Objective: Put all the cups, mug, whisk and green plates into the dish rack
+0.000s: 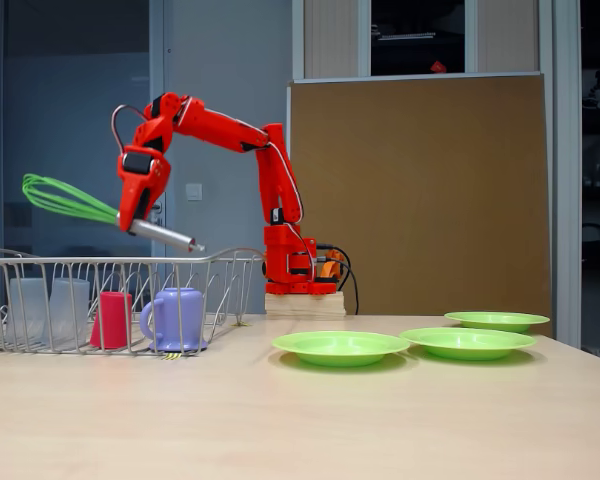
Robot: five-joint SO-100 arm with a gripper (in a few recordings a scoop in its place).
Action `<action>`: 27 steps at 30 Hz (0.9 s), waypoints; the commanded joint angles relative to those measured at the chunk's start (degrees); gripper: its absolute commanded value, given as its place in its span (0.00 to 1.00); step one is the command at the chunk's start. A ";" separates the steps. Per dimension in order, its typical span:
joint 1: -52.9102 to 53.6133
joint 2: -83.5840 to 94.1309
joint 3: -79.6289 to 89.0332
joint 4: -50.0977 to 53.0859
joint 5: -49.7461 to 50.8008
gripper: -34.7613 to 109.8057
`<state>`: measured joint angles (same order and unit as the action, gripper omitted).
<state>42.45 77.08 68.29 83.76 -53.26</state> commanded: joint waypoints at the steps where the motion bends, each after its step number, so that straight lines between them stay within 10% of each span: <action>1: -1.76 -1.32 -0.26 -2.90 -1.41 0.24; 27: -7.38 -27.33 -13.97 -1.93 -0.79 0.31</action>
<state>35.60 49.04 57.13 80.07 -53.44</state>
